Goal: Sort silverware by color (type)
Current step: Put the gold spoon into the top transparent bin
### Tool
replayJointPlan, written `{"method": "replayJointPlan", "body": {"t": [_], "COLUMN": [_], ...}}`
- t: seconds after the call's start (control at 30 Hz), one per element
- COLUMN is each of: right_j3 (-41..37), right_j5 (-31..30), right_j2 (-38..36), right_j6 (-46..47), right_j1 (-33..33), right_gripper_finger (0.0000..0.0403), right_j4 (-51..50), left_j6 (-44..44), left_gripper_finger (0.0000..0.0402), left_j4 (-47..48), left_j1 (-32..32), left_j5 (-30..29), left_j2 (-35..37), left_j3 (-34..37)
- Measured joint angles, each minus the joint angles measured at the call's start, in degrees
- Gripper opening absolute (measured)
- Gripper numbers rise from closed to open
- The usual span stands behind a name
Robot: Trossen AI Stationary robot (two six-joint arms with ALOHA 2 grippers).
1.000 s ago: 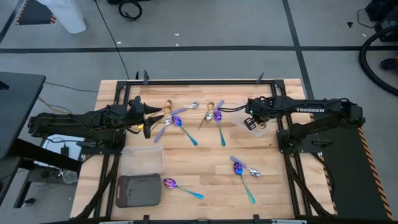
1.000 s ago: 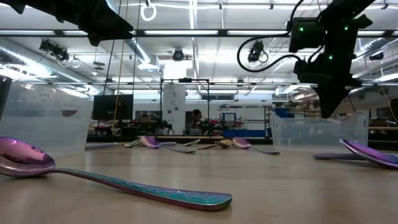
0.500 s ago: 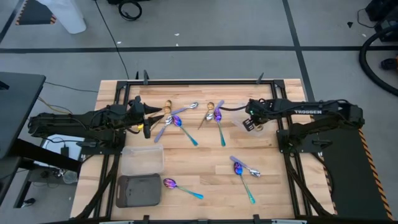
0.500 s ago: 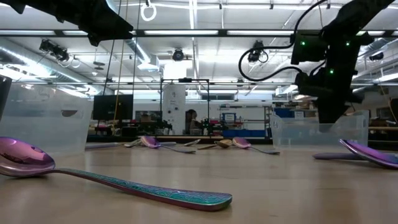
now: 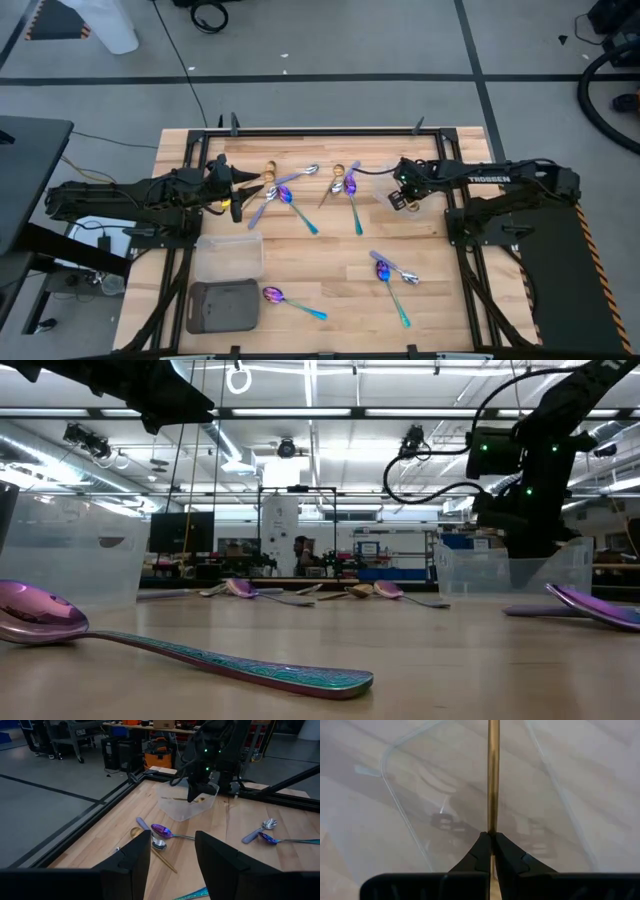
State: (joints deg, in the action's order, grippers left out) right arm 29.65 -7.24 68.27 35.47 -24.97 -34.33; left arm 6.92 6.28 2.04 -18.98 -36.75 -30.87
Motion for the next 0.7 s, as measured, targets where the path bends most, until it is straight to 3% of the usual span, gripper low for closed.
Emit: {"method": "replayJointPlan", "body": {"t": [0.27,0.57,0.7], "right_j3": [0.22,0.17,0.13], "right_j5": [0.48,-0.09,-0.18], "right_j2": [5.32,5.17,5.18], "right_j6": [-0.27,1.07,1.89], "right_j1": [-0.5,-0.52,-0.52], "right_gripper_finger": [0.0015,0.0016,0.0034], "right_j4": [1.77,1.71,1.69], "left_j6": [0.0,-0.02,-0.01], "left_gripper_finger": [0.0162,0.0162,0.0162], "left_j4": [-0.02,0.0,-0.02], "left_j1": [0.0,0.0,-0.02], "left_j5": [0.0,0.0,0.0], "left_j2": [0.0,0.0,0.0], "left_j3": [0.0,0.01,0.02]}}
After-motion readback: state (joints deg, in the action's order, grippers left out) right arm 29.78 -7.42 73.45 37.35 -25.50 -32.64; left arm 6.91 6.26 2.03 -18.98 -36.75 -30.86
